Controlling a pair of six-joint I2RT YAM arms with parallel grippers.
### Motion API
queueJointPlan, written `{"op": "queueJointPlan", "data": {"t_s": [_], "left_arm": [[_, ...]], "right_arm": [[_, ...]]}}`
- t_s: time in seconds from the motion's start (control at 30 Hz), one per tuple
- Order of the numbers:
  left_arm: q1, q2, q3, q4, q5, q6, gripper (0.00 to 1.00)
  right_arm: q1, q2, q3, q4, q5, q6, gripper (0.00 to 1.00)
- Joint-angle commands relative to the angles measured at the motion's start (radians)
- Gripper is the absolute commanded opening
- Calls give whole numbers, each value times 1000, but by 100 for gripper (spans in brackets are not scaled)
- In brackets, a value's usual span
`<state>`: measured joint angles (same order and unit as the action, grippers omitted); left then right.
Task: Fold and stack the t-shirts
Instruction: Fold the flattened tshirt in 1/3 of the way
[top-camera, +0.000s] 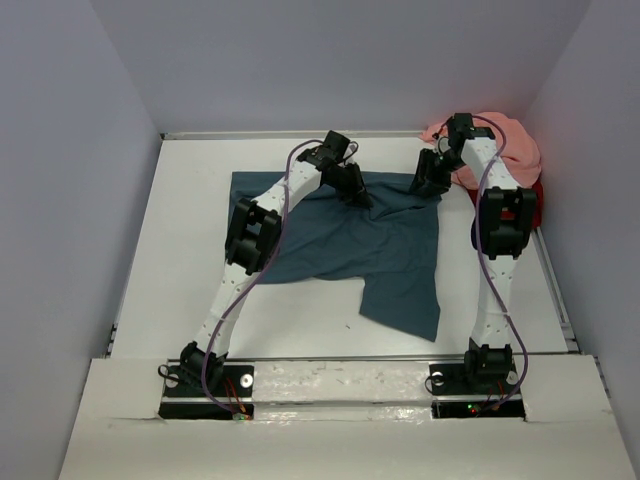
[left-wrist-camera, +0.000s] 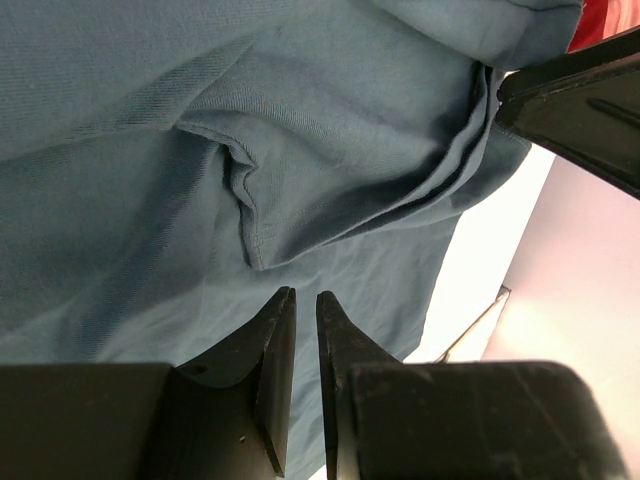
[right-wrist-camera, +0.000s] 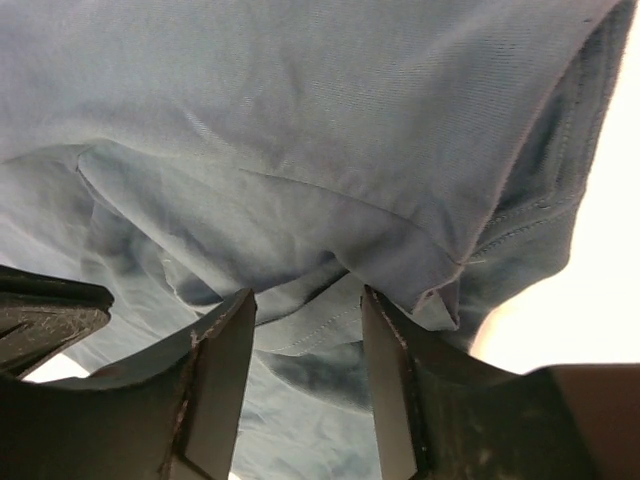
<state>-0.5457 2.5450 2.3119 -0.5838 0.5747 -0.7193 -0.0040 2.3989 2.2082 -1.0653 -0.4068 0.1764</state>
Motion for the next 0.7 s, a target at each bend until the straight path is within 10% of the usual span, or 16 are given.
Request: {"op": "queueJointPlan", "data": {"t_s": [0.0,0.67], "left_arm": [[4,-11,35,-2,33,0,24],[13,-9,30,-8,28,3,24]], "right_arm": [[21,-37,-1,5,-21,-2,54],[50,-7,-19,-32,26,-29,48]]}}
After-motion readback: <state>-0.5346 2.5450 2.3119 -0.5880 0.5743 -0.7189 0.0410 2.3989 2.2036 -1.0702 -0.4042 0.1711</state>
